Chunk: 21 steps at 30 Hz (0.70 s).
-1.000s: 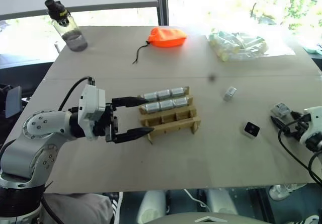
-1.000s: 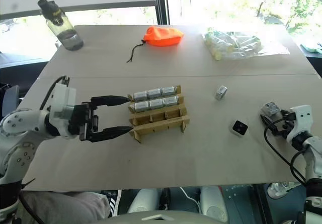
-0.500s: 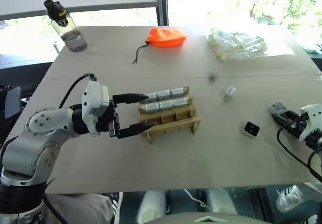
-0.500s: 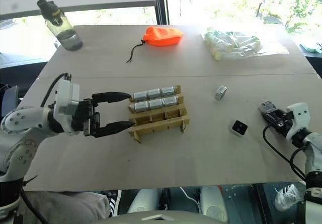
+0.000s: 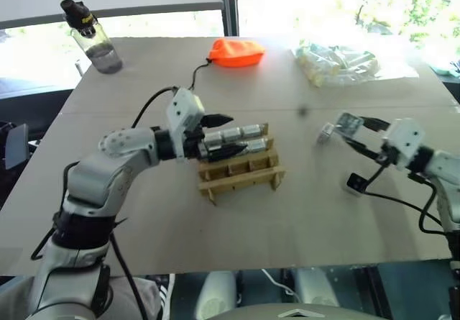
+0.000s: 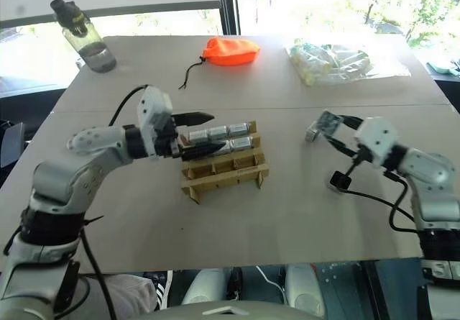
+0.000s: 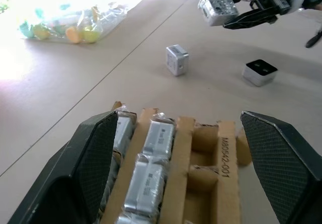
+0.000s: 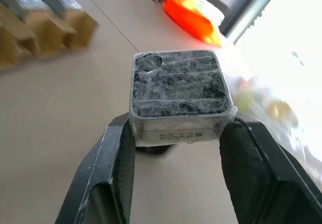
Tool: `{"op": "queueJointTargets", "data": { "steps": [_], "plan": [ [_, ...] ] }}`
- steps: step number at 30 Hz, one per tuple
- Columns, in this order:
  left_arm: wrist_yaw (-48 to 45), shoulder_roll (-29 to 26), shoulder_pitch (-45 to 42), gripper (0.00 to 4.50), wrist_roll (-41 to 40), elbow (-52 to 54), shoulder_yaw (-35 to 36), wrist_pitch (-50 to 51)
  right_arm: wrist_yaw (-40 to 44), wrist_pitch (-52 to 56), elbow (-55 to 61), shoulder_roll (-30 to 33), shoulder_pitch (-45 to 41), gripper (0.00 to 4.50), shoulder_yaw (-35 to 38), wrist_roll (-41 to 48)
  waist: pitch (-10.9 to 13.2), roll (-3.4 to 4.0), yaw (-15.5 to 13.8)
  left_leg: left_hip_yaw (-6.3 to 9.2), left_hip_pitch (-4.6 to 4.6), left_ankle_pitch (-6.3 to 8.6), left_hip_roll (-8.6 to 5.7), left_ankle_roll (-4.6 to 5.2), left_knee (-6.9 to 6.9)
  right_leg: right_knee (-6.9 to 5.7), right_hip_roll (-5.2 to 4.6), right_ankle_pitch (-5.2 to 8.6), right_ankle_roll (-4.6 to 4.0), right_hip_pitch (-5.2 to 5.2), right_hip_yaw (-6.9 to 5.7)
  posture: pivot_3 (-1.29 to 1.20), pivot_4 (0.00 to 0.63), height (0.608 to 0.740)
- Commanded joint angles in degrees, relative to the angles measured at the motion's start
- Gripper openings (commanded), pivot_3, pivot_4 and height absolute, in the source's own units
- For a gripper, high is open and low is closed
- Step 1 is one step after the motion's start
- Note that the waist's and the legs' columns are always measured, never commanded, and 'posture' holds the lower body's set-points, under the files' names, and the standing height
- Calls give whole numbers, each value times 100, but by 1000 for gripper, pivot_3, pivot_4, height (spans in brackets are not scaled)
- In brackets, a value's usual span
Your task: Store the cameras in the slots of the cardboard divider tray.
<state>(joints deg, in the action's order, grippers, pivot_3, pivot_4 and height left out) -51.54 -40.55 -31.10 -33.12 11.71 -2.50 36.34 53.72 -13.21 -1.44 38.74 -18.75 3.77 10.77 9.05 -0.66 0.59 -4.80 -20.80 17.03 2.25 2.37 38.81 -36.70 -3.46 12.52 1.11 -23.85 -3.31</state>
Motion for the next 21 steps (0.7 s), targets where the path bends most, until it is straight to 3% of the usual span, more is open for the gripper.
{"op": "queueJointTargets", "data": {
  "steps": [1,9,21],
  "plan": [
    [-214,171,-524,4065,-42,-439,-70,188,74,-277,475,-26,-301,1855,-407,-299,4,-6,-22,2,-4,0,-1,0,5,-1,-1,-5,-8,0,-2,0,150,726],
    [-888,429,-1289,4065,212,-1191,-630,403,-10,-1730,-37,-231,-1378,1855,-1706,-1855,8,-12,-14,28,-91,2,-10,4,55,-3,-11,-3,-3,-52,-37,0,150,726],
    [-1320,330,-1315,4065,208,-1089,-728,845,-635,-2662,-785,-528,-1982,1855,-2068,-2542,9,-14,-12,38,-117,1,-10,2,56,-10,-16,-4,-4,-76,-48,0,150,726]
  ]
}}
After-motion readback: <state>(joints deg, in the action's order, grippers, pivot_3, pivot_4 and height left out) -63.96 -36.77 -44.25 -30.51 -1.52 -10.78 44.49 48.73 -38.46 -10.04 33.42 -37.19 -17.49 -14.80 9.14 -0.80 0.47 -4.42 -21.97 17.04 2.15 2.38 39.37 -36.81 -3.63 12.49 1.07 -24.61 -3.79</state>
